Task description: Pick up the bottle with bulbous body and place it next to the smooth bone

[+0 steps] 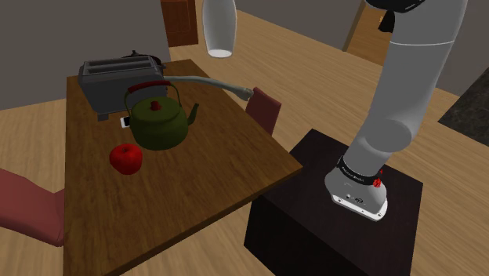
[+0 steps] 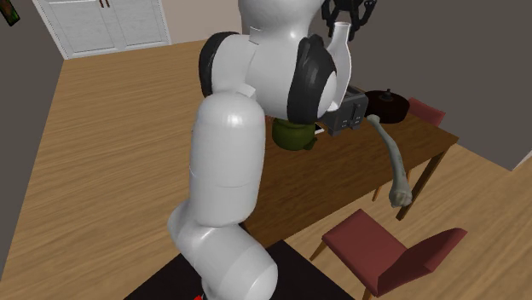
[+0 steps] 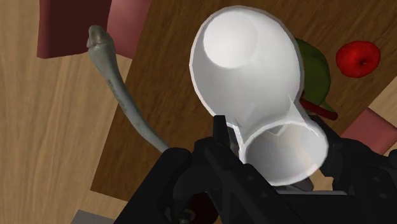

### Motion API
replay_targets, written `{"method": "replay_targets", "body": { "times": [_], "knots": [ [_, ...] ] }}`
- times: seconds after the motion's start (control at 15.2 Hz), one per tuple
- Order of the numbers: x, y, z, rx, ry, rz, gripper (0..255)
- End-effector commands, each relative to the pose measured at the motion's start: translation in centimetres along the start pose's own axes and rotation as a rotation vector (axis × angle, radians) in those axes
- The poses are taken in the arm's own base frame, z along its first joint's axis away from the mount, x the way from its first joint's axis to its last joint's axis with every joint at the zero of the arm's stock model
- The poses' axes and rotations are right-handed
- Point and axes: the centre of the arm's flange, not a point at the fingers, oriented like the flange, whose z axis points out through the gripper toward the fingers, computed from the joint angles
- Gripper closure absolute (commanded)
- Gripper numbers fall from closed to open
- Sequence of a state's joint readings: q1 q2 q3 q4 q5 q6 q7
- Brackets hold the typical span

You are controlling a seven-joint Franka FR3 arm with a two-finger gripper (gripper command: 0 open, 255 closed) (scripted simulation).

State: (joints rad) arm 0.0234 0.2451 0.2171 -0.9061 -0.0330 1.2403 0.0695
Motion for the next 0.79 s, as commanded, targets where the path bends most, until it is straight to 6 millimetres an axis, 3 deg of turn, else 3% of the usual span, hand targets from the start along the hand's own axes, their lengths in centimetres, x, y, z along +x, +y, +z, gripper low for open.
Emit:
{"method": "replay_targets", "body": {
  "times": [0.0, 0.73],
  "knots": [
    [1.1, 0.7, 0.7, 0.000, 0.001, 0.001, 255],
    [0.5, 0.9, 6.5, 0.000, 0.001, 0.001, 255]
  ]
}}
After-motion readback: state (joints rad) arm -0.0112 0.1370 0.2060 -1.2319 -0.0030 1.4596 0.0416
